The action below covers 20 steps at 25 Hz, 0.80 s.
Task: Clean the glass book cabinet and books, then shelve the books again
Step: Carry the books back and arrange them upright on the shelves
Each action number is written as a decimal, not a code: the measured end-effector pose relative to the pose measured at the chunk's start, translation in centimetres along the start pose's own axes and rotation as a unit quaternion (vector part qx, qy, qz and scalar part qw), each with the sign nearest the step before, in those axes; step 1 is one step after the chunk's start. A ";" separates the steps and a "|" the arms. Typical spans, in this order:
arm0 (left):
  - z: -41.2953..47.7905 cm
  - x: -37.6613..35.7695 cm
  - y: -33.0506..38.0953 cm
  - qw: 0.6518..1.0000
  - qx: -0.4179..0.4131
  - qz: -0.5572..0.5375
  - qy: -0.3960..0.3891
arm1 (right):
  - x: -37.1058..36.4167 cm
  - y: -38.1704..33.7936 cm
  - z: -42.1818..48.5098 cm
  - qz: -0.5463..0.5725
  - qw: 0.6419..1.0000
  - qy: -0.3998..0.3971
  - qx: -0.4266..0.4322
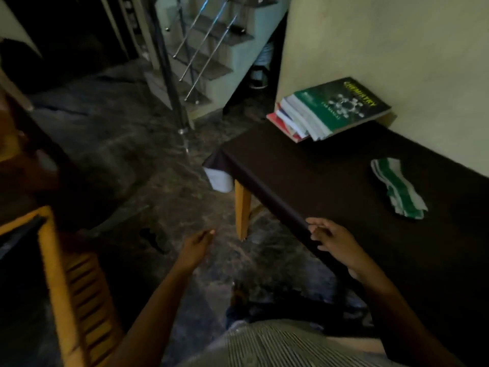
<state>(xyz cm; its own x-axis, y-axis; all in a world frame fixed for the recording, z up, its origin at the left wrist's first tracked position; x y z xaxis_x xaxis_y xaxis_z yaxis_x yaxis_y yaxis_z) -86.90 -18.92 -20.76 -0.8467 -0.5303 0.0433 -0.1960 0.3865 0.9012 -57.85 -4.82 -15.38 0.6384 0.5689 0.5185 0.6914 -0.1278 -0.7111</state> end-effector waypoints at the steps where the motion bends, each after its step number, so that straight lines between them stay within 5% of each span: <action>1: 2.5 -1.1 2.7 1.000 -0.007 0.009 -0.018 | 0.5 -1.7 1.9 0.025 1.000 0.003 -0.013; 7: 14.4 -8.3 16.8 0.982 -0.104 0.051 -0.152 | 5.0 -12.7 11.6 0.103 0.990 0.097 0.020; 13: 26.3 -18.8 27.8 0.941 -0.164 0.065 -0.287 | 12.4 -17.9 15.5 0.080 0.957 0.278 0.024; 16: 30.2 -25.2 31.9 0.906 -0.200 0.098 -0.360 | 16.3 -19.1 16.7 0.027 0.906 0.420 -0.043; 20: 30.6 -29.4 31.7 0.891 -0.127 0.057 -0.431 | 18.1 -20.1 21.5 -0.077 0.883 0.427 -0.180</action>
<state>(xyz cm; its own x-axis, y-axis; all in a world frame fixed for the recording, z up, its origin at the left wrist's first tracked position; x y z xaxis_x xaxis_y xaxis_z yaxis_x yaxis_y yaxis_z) -83.33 32.04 -6.65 -0.9409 0.3214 -0.1068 -0.0577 0.1585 0.9857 -67.41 25.49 -1.89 0.4438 -0.1980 0.8740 0.7571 -0.4388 -0.4839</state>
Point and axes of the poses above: each hand's wrist, its own z-axis towards the middle knuckle, its own x-axis out of the back of the hand, y = z × x, the point moved 10 cm from there along z, towards the middle knuckle, and after that the axes turned 11 degrees about -z, right-handed, at the moved point
